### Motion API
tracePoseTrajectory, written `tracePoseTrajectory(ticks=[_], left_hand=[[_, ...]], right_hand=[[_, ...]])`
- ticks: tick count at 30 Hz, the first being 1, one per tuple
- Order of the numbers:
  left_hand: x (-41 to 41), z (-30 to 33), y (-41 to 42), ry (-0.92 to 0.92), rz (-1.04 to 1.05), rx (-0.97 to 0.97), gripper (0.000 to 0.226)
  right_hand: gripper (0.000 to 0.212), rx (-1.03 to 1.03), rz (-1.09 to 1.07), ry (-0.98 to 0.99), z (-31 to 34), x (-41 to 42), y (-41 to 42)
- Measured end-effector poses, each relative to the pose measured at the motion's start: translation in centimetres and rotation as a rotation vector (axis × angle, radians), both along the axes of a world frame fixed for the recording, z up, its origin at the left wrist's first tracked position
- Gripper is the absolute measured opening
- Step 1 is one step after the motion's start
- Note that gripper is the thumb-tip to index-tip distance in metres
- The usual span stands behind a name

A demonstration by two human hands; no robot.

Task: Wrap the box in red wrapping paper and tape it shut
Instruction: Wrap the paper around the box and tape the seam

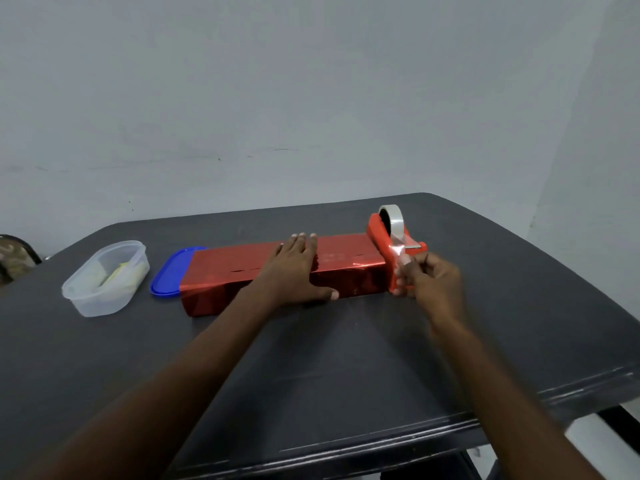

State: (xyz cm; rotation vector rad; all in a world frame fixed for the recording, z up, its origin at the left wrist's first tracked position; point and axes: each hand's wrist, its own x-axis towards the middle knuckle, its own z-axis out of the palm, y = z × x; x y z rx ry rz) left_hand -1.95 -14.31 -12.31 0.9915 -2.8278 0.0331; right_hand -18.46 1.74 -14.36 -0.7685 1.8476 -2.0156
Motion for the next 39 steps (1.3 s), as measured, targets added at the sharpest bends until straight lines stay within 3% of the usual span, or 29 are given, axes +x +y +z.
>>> tracePoseTrajectory(ticks=[5,11,15,26,39], left_hand=[[2.7,-1.0,-0.1,-0.052,0.039,-0.09,0.104],[2.9,-1.6,-0.1,0.018,0.057,-0.175,0.096],[4.1,-1.8,-0.6,0.037,0.048,-0.171,0.093],[11.9,-3.1,-2.1,0.175,0.108,-0.152,0.086],[11.5,-3.2,-2.0,0.222,0.137,-0.088,0.089]], right_hand=[[0.023,-0.058,0.208,0.254,3.4,1.8,-3.0],[0.019,0.097,0.471,0.367,4.7,3.6,-10.6],[0.022,0.257,0.444,0.479,2.3,2.9,-12.0],[0.022,0.269,0.498,0.476,2.6,2.5,-12.2],[0.036,0.554,0.834,0.78,7.4,8.0,-16.2]])
